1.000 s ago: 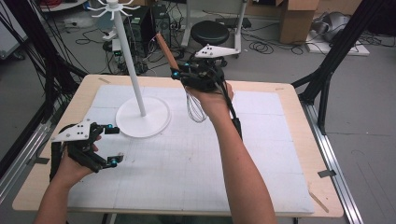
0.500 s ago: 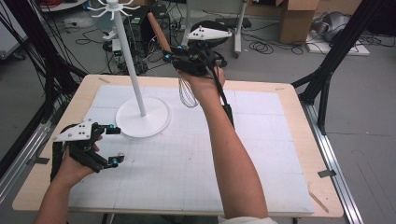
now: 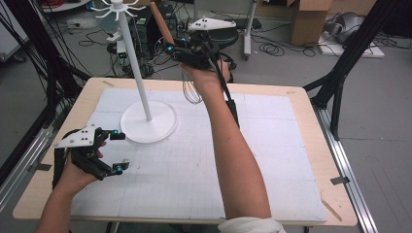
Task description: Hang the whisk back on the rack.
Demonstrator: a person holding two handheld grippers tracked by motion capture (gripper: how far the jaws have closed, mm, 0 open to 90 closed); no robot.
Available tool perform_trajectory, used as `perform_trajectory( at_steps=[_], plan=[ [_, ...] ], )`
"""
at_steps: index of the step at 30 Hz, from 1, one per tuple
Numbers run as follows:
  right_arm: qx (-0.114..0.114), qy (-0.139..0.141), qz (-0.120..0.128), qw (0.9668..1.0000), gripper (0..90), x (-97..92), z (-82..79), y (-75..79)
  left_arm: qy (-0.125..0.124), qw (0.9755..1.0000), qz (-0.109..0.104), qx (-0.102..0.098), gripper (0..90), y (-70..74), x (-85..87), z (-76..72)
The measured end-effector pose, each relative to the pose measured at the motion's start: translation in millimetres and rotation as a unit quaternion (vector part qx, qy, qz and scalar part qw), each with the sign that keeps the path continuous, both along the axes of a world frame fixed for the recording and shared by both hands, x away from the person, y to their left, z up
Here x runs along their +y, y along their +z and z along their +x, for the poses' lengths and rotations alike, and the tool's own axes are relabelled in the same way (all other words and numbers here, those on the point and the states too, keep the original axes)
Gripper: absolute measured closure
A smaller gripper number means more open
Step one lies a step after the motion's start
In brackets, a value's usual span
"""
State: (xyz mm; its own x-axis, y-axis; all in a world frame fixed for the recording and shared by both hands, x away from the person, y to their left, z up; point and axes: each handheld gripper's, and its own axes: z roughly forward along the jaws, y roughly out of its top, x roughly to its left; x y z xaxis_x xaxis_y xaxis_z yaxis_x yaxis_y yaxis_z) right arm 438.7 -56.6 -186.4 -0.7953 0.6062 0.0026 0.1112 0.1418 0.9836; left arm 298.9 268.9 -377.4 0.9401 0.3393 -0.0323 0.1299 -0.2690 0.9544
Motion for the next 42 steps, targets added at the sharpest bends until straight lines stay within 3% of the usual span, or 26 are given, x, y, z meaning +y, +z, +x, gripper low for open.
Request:
perform_trajectory(
  at_steps=[8, 17, 20, 42],
  plan=[
    [0.000, 0.007, -0.004, 1.0000, 70.9, 11.6, 5.6, 6.4, -0.001, 1.0000, 0.003, 0.001, 1.8, -0.7, 0.1, 0.9],
    [0.005, 0.025, -0.024, 0.9994, 70.9, 25.7, 3.8, -0.1, -0.002, 1.0000, 0.005, 0.000, 1.7, -1.2, 0.1, 1.1],
    [0.006, 0.031, -0.018, 0.9993, 70.8, 27.1, 3.4, -2.6, 0.000, 1.0000, 0.003, 0.001, 1.7, -0.7, 0.6, 0.5],
    [0.011, 0.024, -0.058, 0.9980, 69.2, 40.8, 1.0, -4.2, -0.001, 1.0000, 0.006, 0.003, 1.7, -1.5, -0.4, 0.7]
  ],
)
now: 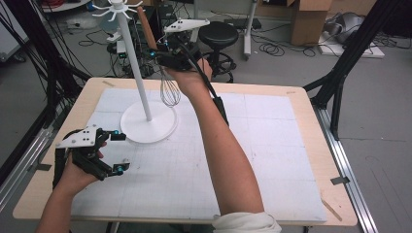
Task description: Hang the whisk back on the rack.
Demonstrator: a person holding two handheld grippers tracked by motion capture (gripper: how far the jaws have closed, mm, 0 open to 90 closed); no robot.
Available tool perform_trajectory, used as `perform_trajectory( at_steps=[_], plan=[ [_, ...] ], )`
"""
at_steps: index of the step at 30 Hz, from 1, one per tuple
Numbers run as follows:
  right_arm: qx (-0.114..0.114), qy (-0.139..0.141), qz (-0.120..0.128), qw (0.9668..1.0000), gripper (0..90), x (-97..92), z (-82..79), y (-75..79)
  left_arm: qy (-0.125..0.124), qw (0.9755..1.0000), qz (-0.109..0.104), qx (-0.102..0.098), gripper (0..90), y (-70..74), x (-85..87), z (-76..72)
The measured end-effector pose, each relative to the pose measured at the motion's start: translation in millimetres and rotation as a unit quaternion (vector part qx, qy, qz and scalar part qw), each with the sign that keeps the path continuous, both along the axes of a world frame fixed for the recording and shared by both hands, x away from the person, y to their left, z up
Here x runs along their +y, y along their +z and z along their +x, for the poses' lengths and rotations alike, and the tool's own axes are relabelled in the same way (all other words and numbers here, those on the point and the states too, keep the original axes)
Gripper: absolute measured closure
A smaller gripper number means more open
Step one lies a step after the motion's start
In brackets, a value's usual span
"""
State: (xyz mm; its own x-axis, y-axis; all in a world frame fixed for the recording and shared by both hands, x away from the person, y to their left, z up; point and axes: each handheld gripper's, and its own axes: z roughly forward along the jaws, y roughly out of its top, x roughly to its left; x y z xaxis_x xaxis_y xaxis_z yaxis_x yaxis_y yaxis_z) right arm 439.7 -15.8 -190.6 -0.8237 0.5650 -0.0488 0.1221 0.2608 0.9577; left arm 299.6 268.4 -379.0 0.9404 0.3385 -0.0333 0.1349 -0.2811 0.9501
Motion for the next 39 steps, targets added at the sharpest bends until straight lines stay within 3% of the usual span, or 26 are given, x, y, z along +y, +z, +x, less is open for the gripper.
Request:
perform_trajectory(
  at_steps=[3, 8, 22, 25, 27, 32, 39],
  plan=[
    [-0.001, 0.001, -0.003, 1.0000, 68.3, 1.2, -0.2, -0.1, 0.000, 1.0000, 0.001, 0.000, 1.7, -0.2, -0.1, 0.0],
    [-0.002, 0.001, -0.024, 0.9997, 53.1, -2.2, -1.0, 0.2, -0.002, 1.0000, -0.002, 0.000, 1.8, 0.7, 0.8, -0.6],
    [-0.006, -0.007, -0.017, 0.9998, 41.2, -39.1, -17.9, 4.2, -0.001, 1.0000, 0.000, 0.002, 1.7, -0.8, -0.6, 0.1],
    [-0.005, -0.010, -0.021, 0.9997, 35.8, -44.4, -23.5, 1.0, 0.000, 1.0000, 0.000, 0.002, 1.7, -0.7, -0.1, 0.4],
    [0.008, -0.017, -0.028, 0.9995, 31.7, -49.9, -28.9, -4.1, 0.001, 1.0000, -0.002, 0.002, 1.7, -1.1, -0.6, 1.1],
    [0.008, -0.020, -0.039, 0.9990, 30.2, -59.3, -34.6, -8.4, -0.002, 1.0000, 0.001, 0.001, 1.7, -1.1, -1.8, 1.2],
    [0.001, -0.021, -0.032, 0.9993, 27.8, -77.5, -50.9, -19.9, 0.001, 1.0000, 0.002, 0.005, 1.7, -2.8, -2.8, 2.0]
  ],
)
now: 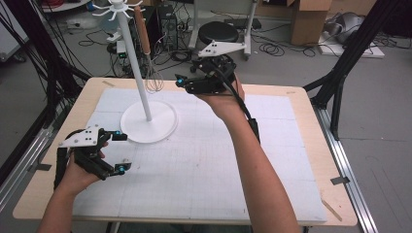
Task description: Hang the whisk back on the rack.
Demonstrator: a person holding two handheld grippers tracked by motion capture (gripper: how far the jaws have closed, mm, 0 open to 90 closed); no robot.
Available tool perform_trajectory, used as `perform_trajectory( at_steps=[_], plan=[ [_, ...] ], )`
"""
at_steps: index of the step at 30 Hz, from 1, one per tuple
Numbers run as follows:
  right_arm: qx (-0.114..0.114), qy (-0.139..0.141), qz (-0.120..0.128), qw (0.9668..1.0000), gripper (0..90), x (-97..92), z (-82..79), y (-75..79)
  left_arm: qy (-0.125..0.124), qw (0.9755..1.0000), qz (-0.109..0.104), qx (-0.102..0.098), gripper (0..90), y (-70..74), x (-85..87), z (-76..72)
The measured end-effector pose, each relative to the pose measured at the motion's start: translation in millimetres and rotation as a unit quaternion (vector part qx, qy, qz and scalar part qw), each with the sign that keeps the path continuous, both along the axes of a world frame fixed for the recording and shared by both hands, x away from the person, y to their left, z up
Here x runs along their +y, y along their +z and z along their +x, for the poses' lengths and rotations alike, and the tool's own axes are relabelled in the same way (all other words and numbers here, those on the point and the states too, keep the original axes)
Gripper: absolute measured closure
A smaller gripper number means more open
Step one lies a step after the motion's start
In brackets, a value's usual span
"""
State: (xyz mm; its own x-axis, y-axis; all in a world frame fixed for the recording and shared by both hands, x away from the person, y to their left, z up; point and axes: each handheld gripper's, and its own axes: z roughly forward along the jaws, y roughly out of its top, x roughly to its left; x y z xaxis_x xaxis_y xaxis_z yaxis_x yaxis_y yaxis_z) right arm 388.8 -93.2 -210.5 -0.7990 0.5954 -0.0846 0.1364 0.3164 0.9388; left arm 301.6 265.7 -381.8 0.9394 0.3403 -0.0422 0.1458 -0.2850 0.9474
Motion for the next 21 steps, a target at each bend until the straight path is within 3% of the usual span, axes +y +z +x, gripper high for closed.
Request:
perform_trajectory(
  at_steps=[12, 21],
  plan=[
    [0.004, 0.013, 0.000, 0.9999, 20.2, -18.9, -15.8, -15.1, 0.000, 1.0000, -0.003, 0.002, 1.7, -1.4, -0.4, 2.2],
    [0.021, 0.006, 0.011, 0.9997, 17.0, -36.9, -28.0, -40.2, 0.001, 1.0000, -0.005, 0.003, 1.7, -1.3, -0.7, 1.9]
  ],
)
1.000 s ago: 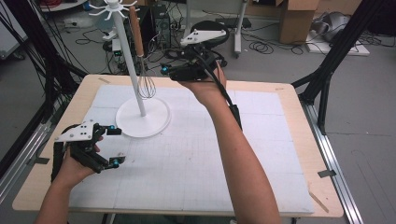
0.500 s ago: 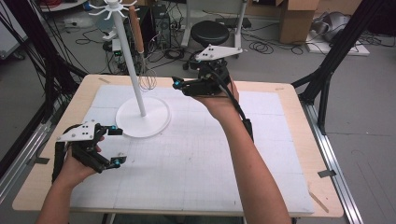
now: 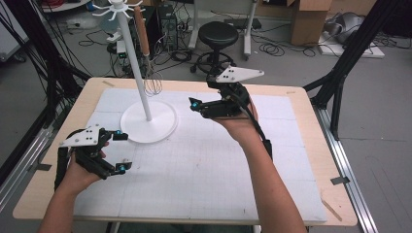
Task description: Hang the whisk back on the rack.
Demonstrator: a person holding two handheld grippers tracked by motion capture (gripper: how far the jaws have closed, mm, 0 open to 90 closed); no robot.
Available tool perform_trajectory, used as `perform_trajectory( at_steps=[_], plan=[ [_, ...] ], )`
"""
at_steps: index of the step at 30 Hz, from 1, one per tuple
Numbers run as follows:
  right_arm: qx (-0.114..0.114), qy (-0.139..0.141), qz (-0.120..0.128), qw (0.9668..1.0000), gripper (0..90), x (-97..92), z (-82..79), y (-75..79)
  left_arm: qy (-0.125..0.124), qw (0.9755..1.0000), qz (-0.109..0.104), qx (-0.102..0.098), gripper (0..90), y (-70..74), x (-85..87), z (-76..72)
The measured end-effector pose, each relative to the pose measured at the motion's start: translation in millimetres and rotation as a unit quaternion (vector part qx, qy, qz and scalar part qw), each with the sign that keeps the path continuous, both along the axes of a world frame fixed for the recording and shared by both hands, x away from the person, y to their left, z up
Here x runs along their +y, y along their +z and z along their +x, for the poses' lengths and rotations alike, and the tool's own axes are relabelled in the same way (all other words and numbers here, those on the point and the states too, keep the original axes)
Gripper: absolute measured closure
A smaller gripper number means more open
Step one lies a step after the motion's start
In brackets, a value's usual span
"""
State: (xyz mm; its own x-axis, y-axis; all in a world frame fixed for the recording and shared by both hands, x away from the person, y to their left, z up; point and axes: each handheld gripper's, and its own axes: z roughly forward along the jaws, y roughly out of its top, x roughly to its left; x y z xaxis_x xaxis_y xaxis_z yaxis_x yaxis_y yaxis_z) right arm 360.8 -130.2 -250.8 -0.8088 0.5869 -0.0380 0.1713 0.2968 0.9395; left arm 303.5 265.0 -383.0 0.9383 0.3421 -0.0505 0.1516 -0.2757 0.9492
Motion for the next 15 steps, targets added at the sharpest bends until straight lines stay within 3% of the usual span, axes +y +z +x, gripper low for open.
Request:
perform_trajectory(
  at_steps=[15],
  plan=[
    [0.008, 0.005, 0.003, 0.9999, 15.0, -23.8, -19.8, -33.3, -0.003, 1.0000, 0.003, 0.003, 1.7, -1.8, -3.4, -0.1]
  ],
)
